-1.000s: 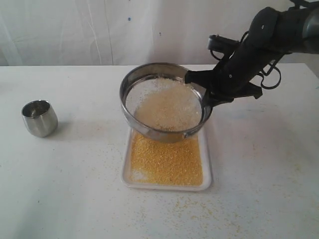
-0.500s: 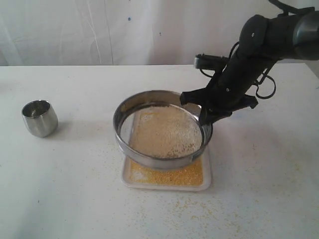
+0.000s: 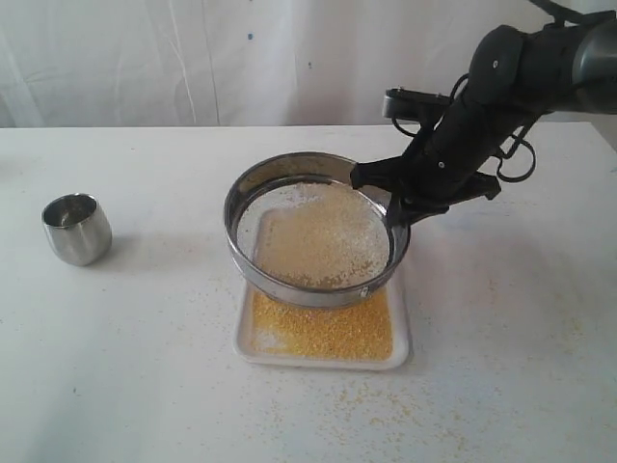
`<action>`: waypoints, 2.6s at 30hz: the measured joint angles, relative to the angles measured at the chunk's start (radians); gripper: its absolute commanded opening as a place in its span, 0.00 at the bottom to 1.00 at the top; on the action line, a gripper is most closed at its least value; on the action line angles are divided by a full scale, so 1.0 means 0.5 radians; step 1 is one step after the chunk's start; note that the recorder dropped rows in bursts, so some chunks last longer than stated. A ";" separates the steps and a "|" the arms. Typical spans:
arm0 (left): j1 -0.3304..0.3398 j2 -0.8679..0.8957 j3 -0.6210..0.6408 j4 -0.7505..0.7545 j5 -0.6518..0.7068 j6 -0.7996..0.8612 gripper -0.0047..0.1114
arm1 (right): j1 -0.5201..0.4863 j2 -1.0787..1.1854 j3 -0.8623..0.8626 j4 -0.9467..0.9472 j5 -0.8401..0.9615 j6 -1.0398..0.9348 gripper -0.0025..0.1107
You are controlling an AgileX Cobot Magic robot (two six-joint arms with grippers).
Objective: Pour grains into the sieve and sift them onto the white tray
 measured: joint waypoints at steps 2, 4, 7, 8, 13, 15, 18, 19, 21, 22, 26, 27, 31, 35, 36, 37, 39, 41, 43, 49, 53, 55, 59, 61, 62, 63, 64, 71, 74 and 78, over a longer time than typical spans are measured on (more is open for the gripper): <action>0.000 0.000 0.000 0.000 0.000 0.000 0.04 | -0.004 0.000 0.000 0.014 0.261 0.002 0.02; 0.000 0.000 0.000 0.000 0.000 0.000 0.04 | -0.004 0.000 0.004 -0.005 0.328 -0.049 0.02; 0.000 0.000 0.000 0.000 0.000 0.000 0.04 | 0.001 0.000 0.008 0.005 0.148 -0.058 0.02; 0.000 0.000 0.000 0.000 0.000 0.000 0.04 | -0.003 0.000 0.008 0.005 0.124 -0.043 0.02; 0.000 0.000 0.000 0.000 0.000 0.000 0.04 | 0.007 0.000 0.027 0.032 0.335 -0.005 0.02; 0.000 0.000 0.000 0.000 0.000 0.000 0.04 | 0.032 0.000 0.045 -0.016 0.197 -0.044 0.02; 0.000 0.000 0.000 0.000 0.000 0.000 0.04 | 0.033 0.000 0.045 -0.010 -0.126 0.052 0.02; 0.000 0.000 0.000 0.000 0.000 0.000 0.04 | 0.024 0.000 0.040 0.009 -0.144 0.102 0.02; 0.000 0.000 0.000 0.000 0.000 0.000 0.04 | 0.020 -0.012 0.037 0.046 -0.044 0.156 0.02; 0.000 0.000 0.000 0.000 0.000 0.000 0.04 | 0.024 -0.016 0.041 0.046 0.014 0.138 0.02; 0.000 0.000 0.000 0.000 0.000 0.000 0.04 | 0.064 -0.007 0.071 0.001 -0.085 0.022 0.02; 0.000 0.000 0.000 0.000 0.000 0.000 0.04 | 0.067 -0.004 0.071 -0.002 -0.203 0.022 0.02; 0.000 0.000 0.000 0.000 0.000 0.000 0.04 | 0.055 -0.007 0.059 0.067 -0.124 0.033 0.02; 0.000 0.000 0.000 0.000 0.000 0.000 0.04 | 0.080 0.001 0.081 -0.026 0.016 -0.026 0.02; 0.000 0.000 0.000 0.000 0.000 0.000 0.04 | 0.084 0.005 0.081 -0.064 -0.076 -0.036 0.02; 0.000 0.000 0.000 0.000 0.000 0.000 0.04 | 0.084 0.009 0.081 -0.080 -0.166 -0.039 0.02; 0.000 0.000 0.000 0.000 0.000 0.000 0.04 | 0.066 0.013 0.077 -0.047 -0.255 -0.039 0.02; 0.000 0.000 0.000 0.000 0.000 0.000 0.04 | 0.055 0.000 0.077 0.045 0.014 -0.022 0.02; 0.000 0.000 0.000 0.000 0.000 0.000 0.04 | 0.084 0.005 0.101 0.015 0.185 -0.055 0.02; 0.000 0.000 0.000 0.000 0.000 0.000 0.04 | 0.012 0.023 -0.034 -0.041 0.107 0.131 0.02; 0.000 0.000 0.000 0.000 0.000 0.000 0.04 | 0.001 0.023 -0.053 -0.183 0.507 0.035 0.02; 0.000 0.000 0.000 0.000 0.000 0.000 0.04 | 0.008 0.027 -0.060 -0.234 0.250 0.062 0.02; 0.000 0.000 0.000 0.000 0.000 0.000 0.04 | 0.000 0.023 -0.114 -0.140 0.197 0.143 0.02; 0.000 0.000 0.000 0.000 0.000 0.000 0.04 | 0.004 0.028 -0.061 -0.234 0.390 0.102 0.02; 0.000 0.000 0.000 0.000 0.000 0.000 0.04 | 0.004 0.041 -0.048 -0.285 0.304 0.102 0.02; 0.000 0.000 0.000 0.000 0.000 0.000 0.04 | 0.004 0.045 -0.048 -0.293 0.226 0.102 0.02; 0.000 0.000 0.000 0.000 0.000 0.000 0.04 | 0.004 0.048 -0.048 -0.294 0.127 0.114 0.02; 0.000 0.000 0.000 0.000 0.000 0.000 0.04 | 0.024 0.060 -0.031 -0.160 0.020 0.102 0.02; 0.000 0.000 0.000 0.000 0.000 0.000 0.04 | 0.024 0.061 -0.031 -0.121 -0.174 0.132 0.02; 0.000 0.000 0.000 0.000 0.000 0.000 0.04 | 0.069 0.025 0.105 -0.275 -0.254 0.047 0.02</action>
